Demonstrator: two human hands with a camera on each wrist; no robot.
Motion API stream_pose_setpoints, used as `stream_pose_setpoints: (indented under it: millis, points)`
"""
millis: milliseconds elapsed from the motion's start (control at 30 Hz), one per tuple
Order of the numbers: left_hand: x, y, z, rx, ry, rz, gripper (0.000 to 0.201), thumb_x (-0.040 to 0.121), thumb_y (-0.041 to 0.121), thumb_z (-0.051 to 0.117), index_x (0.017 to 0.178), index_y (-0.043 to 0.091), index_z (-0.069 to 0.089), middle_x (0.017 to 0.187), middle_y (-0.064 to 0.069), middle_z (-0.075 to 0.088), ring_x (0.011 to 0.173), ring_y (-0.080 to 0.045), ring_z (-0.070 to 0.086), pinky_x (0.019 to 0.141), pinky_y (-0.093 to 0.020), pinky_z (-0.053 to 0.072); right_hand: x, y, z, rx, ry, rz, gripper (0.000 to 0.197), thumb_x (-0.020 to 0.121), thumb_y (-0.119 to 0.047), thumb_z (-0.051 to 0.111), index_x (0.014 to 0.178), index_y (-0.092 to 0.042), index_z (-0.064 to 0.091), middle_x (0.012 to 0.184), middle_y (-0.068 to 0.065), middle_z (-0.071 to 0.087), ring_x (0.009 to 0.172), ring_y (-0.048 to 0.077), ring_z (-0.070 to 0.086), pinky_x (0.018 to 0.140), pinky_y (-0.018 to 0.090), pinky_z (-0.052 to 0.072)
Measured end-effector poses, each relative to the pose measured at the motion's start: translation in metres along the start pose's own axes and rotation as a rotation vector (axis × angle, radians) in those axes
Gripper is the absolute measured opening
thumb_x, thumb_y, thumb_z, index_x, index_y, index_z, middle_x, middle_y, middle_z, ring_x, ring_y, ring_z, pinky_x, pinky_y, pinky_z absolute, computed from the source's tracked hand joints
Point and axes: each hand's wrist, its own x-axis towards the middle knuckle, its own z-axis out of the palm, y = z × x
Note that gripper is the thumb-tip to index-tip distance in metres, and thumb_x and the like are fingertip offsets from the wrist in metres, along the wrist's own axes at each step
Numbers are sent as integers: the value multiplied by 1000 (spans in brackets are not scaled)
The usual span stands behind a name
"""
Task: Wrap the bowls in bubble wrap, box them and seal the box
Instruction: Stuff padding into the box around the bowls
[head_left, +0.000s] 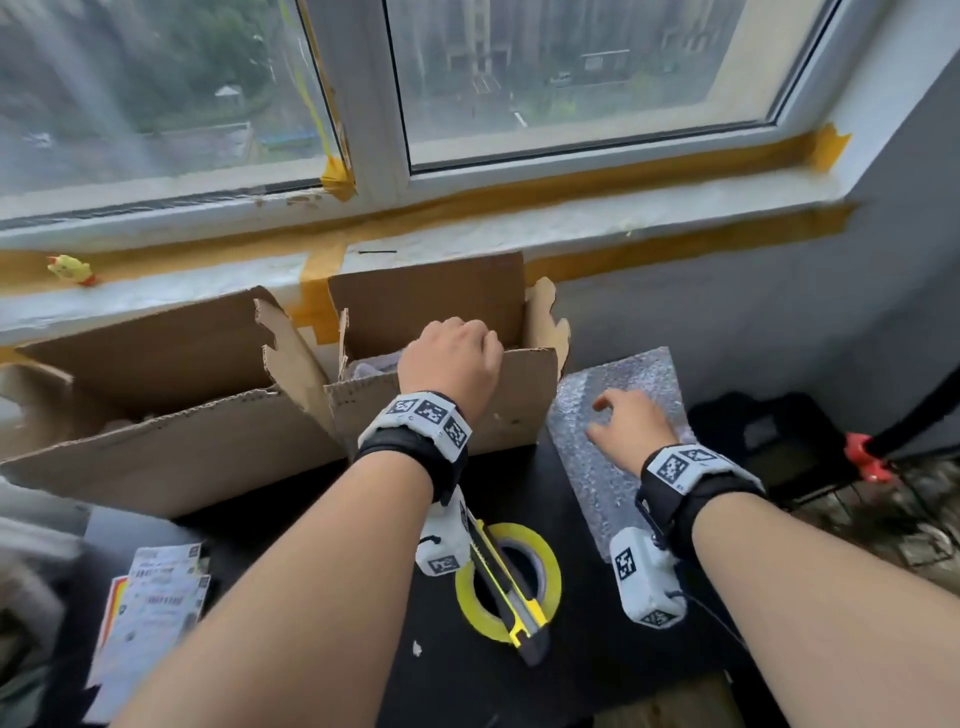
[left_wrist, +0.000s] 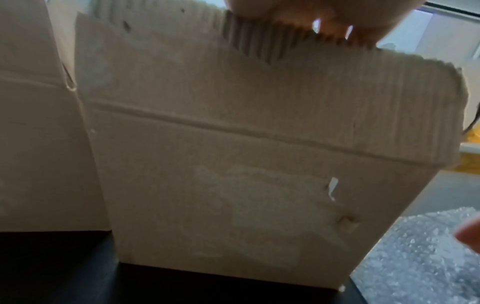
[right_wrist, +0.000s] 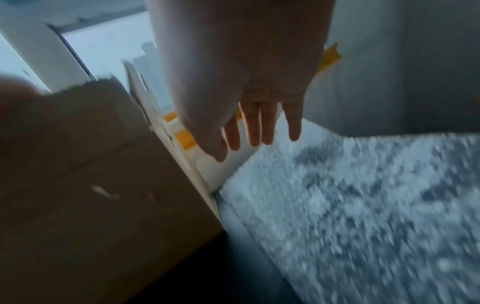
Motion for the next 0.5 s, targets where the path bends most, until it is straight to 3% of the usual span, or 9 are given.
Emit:
stream_pose_setpoints:
  millis: [67,200,400,500]
  points:
    - [-1,0,5,41,29,-3,34,98,34,31,77,19,53,84,2,56,91,-24,56,67,-31,33,3,7,22,2,-110,48,52,88,-35,65,133,-16,50,134,11,51,121,30,52,95,35,43]
    - [-2,-1,11,96,44,-7,34,98,34,32,73,20,49,82,3,60,86,-23,57,65,-31,30,5,17,60,-19,-231,130,71,80,-47,73,136,-12,44,137,13,47,123,32,50,97,38,43]
    - [1,-2,16,120,60,-28,34,99,33,33,72,19,49,72,6,48,73,-19,47,62,-30,28,12,20,75,-115,-160,179,68,74,-46,78,125,-10,50,133,12,45,126,33,41,102,40,39]
    - [1,-4,20,123,54,-32,35,99,33,32,72,18,49,71,6,48,70,-19,44,62,-30,27,13,21,78,-146,-193,157,49,83,-37,69,122,-11,52,130,12,49,124,33,43,98,40,43]
